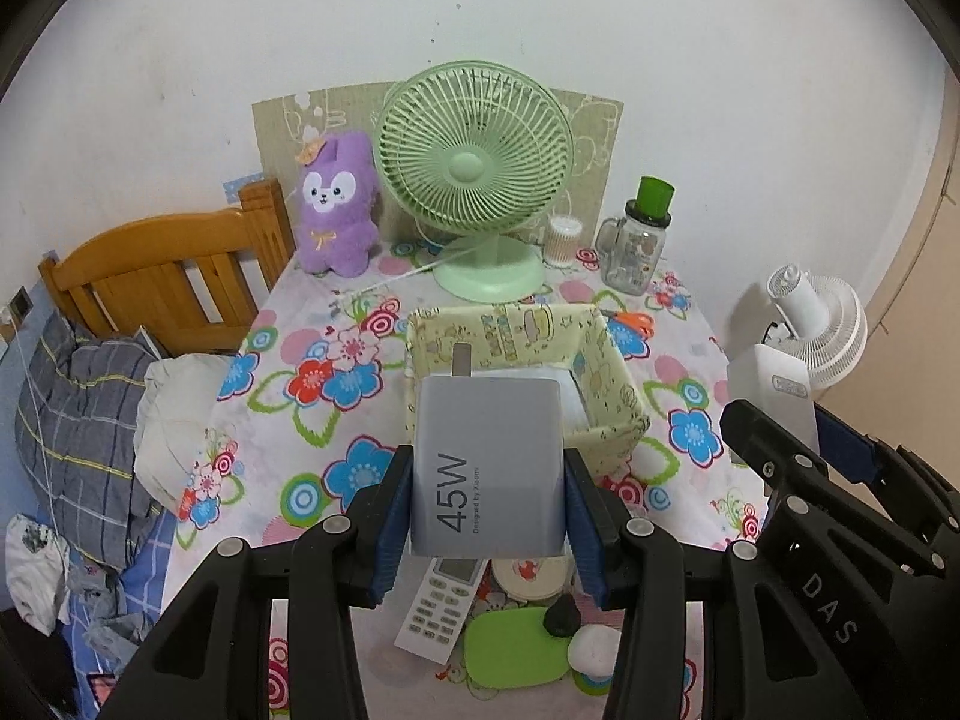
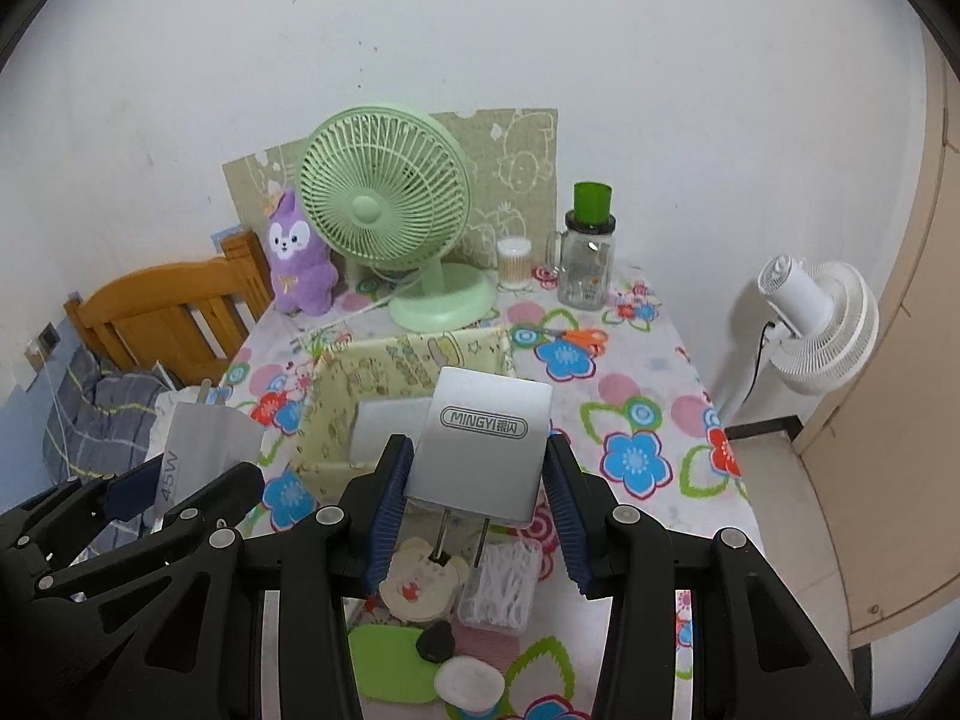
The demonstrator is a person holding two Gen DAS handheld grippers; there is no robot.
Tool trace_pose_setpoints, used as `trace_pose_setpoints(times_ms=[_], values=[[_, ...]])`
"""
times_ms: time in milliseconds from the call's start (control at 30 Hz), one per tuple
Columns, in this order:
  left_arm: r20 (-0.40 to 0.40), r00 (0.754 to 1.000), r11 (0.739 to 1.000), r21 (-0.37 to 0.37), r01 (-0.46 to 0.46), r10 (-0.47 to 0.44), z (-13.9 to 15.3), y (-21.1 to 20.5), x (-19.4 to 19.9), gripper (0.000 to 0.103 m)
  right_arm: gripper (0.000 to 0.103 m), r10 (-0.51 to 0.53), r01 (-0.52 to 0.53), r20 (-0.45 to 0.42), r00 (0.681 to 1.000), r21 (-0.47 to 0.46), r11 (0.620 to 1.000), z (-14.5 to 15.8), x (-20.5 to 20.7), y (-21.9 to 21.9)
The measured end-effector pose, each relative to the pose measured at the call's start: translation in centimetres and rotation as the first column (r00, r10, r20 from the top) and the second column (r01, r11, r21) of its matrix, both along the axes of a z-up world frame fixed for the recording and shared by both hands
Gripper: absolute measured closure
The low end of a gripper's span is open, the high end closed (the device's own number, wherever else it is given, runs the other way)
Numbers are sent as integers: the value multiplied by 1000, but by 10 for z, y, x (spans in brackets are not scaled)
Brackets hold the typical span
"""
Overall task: Organize rigid objects
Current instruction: 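Lift the large charger with the left tool while the right tool carries the small charger to the box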
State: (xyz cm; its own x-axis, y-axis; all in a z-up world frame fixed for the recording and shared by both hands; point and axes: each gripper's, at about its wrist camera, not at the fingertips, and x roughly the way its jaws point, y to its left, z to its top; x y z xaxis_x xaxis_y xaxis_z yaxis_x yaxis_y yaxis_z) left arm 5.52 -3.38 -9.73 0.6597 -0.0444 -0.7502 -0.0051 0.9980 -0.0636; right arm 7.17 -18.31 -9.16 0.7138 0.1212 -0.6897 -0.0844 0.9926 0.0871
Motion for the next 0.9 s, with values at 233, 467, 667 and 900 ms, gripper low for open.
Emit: trace_pose_setpoints(times_ms=[233,467,667,900], values=[[13,1000,1000,2,-10,10,11,6,8,55,55,14,-14,5,1000,4,1000,9,8,4],[28,999,1000,1,-17,17,17,11,20,55,56,18,-18,6,1000,9,1000,13,20,9],[22,1000,1000,2,-15,15,17,12,36,55,56,19,-19,-2,1000,11,1000,13,34,12],[13,1000,1000,1,-3,3,13,9,56,55,55,25,-25,-11,1000,10,1000,11,56,13]])
